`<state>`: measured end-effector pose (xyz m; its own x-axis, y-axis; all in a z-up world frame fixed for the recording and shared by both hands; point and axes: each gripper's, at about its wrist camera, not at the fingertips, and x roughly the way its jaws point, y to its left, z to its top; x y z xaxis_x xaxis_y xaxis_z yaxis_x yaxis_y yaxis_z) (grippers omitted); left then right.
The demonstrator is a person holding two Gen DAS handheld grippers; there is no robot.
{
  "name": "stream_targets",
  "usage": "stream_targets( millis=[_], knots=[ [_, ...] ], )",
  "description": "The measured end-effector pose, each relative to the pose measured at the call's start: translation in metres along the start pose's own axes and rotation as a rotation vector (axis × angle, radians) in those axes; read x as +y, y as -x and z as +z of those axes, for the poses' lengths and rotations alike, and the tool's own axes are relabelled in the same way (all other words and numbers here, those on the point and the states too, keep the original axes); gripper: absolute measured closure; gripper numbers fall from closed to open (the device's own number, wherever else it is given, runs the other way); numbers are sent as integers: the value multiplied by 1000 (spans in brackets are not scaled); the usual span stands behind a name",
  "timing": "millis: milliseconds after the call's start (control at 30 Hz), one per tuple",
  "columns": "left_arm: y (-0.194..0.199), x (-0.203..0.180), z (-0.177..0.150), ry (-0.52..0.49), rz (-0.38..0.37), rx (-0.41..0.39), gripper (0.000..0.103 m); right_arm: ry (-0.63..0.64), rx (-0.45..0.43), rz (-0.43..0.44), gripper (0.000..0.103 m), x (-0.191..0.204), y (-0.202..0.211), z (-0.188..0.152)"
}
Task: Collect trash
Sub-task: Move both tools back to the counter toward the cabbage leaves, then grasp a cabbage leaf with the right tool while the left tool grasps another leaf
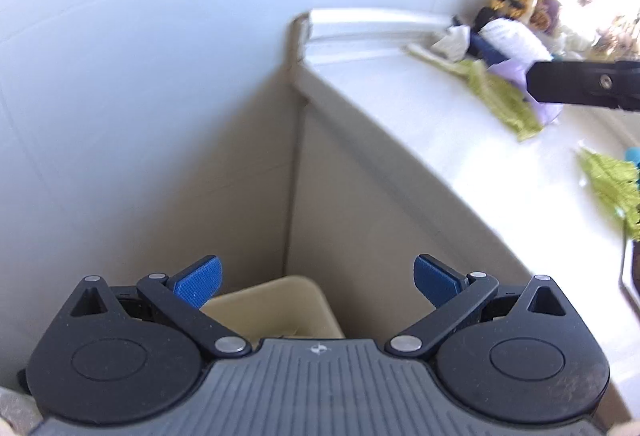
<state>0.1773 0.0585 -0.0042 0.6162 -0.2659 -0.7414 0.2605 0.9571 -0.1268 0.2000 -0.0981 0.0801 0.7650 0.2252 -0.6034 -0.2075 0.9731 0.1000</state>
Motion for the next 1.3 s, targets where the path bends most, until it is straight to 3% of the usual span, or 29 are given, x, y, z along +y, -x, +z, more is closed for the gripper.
stream_targets(
  millis=[300, 467, 600, 800, 1067, 1233, 1300],
  knots=[
    [-18, -61, 33, -94, -105, -68, 0, -91, -64, -251, 8, -67, 46, -13],
    [-31, -98, 45, -156, -149, -105, 0, -112, -66, -357, 3, -105, 49, -31],
    [-45, -126, 50, -208, -175, -182, 0, -206, -44, -412, 3, -137, 49, -44],
    [-81, -165, 71, -377, -173, -242, 1, -270, -20, -406, 3, -161, 49, -57],
    [-121, -185, 93, -462, -276, -174, 2, -243, 69, -460, 3, -172, 34, -67],
    [-138, -203, 92, -515, -277, -134, 17, -291, 92, -455, 7, -182, 31, -70],
    [-139, -204, 91, -506, -291, -139, 16, -302, 110, -477, 13, -186, 28, -72]
  ],
)
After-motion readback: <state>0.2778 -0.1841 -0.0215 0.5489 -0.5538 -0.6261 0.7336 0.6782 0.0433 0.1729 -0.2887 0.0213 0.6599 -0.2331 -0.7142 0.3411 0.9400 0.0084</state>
